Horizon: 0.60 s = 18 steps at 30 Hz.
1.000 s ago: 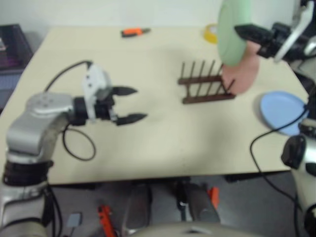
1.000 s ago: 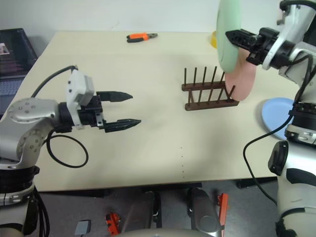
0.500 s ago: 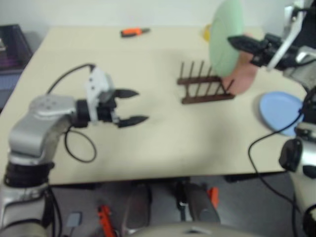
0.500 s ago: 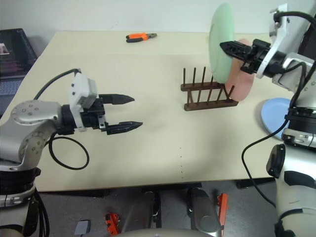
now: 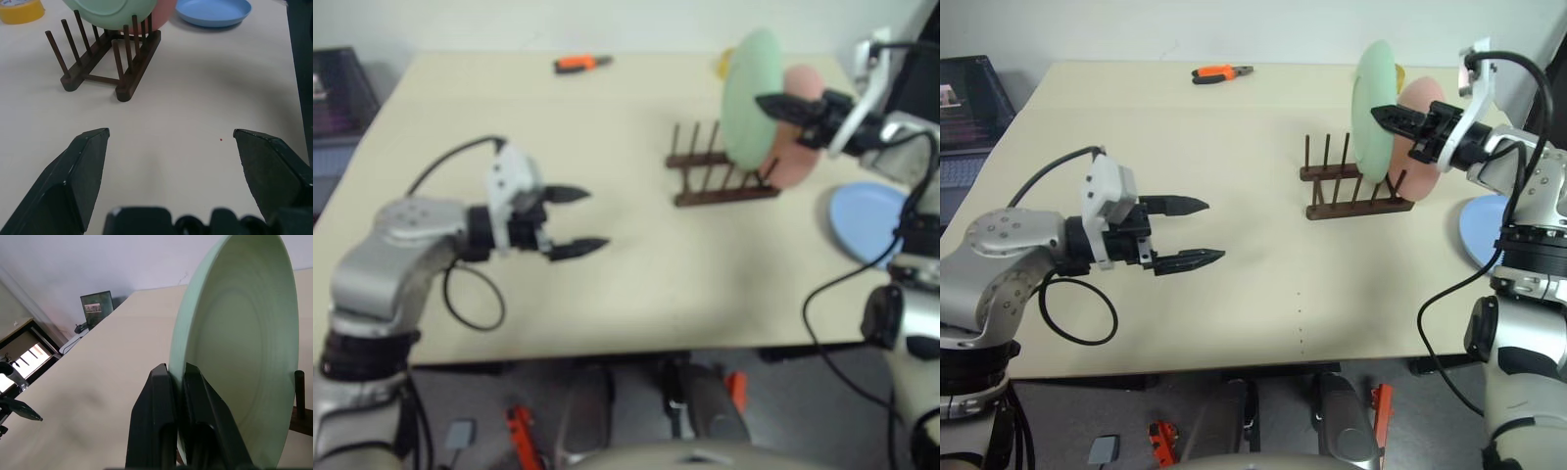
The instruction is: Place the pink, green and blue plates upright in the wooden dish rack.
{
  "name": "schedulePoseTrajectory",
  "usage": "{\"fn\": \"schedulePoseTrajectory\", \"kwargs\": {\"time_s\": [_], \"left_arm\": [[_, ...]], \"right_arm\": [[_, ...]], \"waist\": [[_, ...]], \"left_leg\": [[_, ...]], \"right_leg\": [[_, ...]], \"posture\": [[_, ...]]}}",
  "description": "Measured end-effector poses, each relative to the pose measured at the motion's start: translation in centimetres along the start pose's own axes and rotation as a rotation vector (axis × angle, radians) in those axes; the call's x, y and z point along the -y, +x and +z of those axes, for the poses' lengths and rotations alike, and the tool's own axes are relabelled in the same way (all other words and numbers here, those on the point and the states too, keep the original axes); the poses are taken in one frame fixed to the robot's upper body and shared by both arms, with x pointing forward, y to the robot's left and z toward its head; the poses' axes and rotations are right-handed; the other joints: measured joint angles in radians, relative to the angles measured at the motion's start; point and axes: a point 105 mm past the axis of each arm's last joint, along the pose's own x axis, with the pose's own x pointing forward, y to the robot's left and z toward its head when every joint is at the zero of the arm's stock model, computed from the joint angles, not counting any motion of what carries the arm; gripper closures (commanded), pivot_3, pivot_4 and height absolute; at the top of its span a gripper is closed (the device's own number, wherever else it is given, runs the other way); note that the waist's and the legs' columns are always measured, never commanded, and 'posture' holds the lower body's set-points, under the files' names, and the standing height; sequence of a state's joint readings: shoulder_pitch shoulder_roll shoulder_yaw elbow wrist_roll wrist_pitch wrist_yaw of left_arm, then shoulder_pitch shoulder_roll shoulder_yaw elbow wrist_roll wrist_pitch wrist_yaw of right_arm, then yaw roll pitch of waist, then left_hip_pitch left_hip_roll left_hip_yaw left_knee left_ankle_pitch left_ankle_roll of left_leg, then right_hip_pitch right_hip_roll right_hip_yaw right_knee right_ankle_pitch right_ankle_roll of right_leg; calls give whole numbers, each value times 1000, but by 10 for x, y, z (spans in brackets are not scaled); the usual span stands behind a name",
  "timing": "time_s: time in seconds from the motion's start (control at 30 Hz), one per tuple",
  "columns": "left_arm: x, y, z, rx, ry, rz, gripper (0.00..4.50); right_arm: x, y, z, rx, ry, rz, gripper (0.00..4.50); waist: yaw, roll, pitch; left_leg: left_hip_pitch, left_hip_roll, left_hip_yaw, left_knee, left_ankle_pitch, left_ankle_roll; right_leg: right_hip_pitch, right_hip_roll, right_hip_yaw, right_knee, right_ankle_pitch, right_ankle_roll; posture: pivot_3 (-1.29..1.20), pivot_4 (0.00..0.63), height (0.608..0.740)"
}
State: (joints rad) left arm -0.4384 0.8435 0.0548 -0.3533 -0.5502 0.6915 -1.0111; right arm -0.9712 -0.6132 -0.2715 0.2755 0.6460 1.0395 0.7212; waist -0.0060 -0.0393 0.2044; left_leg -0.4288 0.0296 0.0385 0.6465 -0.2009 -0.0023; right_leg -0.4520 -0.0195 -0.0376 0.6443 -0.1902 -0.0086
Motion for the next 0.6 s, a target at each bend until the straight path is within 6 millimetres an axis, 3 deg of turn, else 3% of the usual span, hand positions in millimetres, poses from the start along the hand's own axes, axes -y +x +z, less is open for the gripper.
{"fn": "schedulePoseTrajectory", "kwargs": {"time_s": [0.13,0.23,0.47,0.6], "left_arm": [[0,0,0,-3,2,1,39],[0,-1,0,-3,3,1,0],[0,-1,0,-4,4,1,0],[0,-1,2,-3,8,-3,0]], "right_arm": [[0,0,-1,-14,-8,1,4500],[1,1,-2,-13,-9,-4,3683],[8,-3,4,-2,-88,-56,1244],[11,-11,7,-17,-170,-83,1244]], "waist": [[0,0,0],[1,0,0],[1,0,0],[1,0,0]], "left_leg": [[0,0,0,0,0,0],[0,0,0,0,0,0],[0,0,0,0,0,0],[0,0,0,0,0,0]], "right_leg": [[0,0,0,0,0,0],[0,0,0,0,0,0],[0,0,0,0,0,0],[0,0,0,0,0,0]], "posture": [[0,150,740],[0,150,740],[0,150,740],[0,150,740]]}}
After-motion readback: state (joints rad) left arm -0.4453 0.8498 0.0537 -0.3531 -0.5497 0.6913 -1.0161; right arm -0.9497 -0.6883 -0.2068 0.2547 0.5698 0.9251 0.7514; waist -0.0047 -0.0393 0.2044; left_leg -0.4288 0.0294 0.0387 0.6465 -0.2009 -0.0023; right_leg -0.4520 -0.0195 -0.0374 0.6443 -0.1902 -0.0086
